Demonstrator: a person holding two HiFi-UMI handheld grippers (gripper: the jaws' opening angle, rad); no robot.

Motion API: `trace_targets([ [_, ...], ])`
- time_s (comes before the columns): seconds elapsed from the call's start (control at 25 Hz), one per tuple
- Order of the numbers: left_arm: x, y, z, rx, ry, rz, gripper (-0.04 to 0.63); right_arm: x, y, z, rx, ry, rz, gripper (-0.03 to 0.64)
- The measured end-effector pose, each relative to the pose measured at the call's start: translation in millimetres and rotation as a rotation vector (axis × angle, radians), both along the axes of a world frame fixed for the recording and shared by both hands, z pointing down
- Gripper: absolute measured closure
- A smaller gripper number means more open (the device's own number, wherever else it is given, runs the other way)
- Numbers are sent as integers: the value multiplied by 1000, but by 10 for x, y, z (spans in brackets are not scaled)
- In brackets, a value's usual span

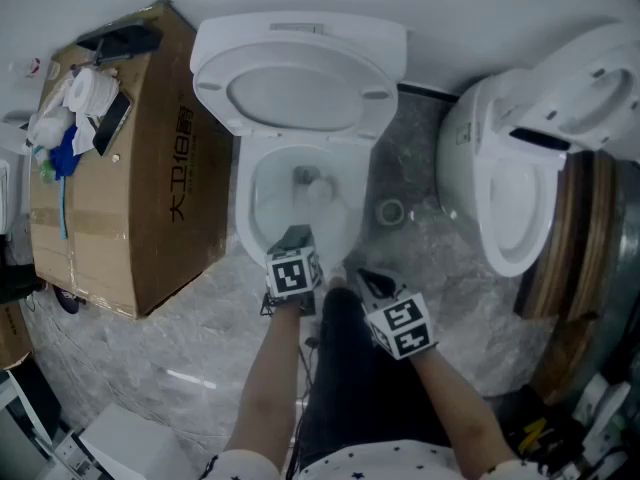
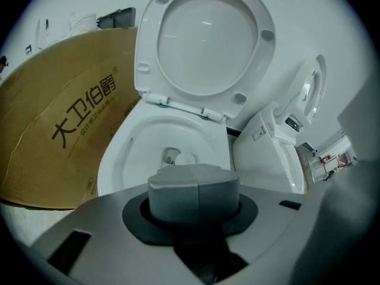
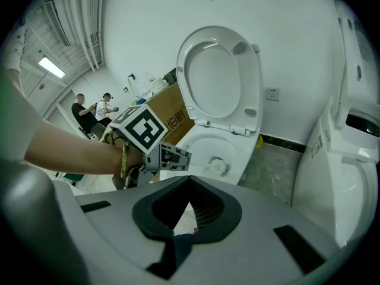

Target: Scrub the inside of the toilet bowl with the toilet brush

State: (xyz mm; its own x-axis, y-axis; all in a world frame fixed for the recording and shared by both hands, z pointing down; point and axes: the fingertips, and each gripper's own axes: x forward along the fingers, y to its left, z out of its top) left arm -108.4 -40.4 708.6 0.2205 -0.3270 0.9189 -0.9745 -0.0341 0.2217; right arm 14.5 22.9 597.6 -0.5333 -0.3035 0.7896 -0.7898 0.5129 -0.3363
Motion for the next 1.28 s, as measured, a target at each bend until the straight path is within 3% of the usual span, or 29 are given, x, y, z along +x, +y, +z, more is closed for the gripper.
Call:
trace_targets([
  [0.8, -29, -425, -83, 56, -12, -1, 439, -17, -46, 55, -16, -11, -4, 611],
  [1.28, -224, -393, -13, 18, 2, -69, 439, -12, -38, 31, -20, -13, -9, 611],
])
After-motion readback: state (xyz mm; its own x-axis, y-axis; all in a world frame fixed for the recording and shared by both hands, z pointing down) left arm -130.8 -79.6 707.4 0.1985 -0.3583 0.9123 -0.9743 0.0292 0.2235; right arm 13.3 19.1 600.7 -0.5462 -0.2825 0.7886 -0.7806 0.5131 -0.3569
